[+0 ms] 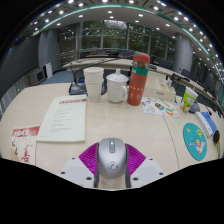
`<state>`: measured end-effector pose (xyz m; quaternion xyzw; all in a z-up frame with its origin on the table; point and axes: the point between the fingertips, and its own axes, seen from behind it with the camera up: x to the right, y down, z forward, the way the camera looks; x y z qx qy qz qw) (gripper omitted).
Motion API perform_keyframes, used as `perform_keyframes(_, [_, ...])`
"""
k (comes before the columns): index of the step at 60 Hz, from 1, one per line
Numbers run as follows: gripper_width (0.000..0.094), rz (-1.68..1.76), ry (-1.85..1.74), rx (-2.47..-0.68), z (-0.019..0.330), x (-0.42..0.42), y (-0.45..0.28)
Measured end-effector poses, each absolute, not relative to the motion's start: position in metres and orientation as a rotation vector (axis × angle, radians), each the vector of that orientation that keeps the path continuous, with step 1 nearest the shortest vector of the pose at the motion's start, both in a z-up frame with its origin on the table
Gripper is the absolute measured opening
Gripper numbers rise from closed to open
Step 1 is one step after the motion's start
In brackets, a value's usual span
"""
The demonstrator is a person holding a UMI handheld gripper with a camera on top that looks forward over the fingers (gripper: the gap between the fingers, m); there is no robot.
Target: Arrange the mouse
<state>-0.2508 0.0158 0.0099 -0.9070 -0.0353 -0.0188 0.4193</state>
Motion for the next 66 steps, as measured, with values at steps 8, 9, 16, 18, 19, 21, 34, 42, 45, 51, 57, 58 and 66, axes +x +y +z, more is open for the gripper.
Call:
perform_keyframes(8, [0.0353,0.038,-0.069,-2.154,0.089,-0.239,0.029])
perform_keyframes(9, [0.0353,0.047,-0.062,-2.135,0.101,-0.234,0.030])
perform_keyframes(16, [0.0352,0.102,-0.043,-2.016,0.174,-0.183,0.041])
perform_keyframes(18, [0.0352,0.106,-0.033,-1.997,0.188,-0.163,0.046])
perform_keyframes(19, [0.0353,0.105,-0.029,-1.988,0.193,-0.151,0.047])
perform_keyframes(21, [0.0351,0.097,-0.018,-1.968,0.204,-0.122,0.048])
perform_keyframes(34, [0.0350,0.004,0.070,-2.037,0.157,0.056,0.055])
perform_keyframes(42, [0.0350,-0.044,0.079,-2.122,0.087,0.117,0.046])
perform_keyframes(45, [0.0349,-0.043,0.087,-2.156,0.059,0.128,0.045])
perform_keyframes(51, [0.0351,-0.015,0.113,-2.193,0.027,0.139,0.041])
perform_keyframes(57, [0.0381,0.000,0.120,-2.220,0.003,0.139,0.041])
perform_keyframes(58, [0.0397,0.009,0.121,-2.227,-0.001,0.138,0.041])
perform_keyframes(66, [0.0518,0.014,0.110,-2.240,-0.009,0.137,0.038])
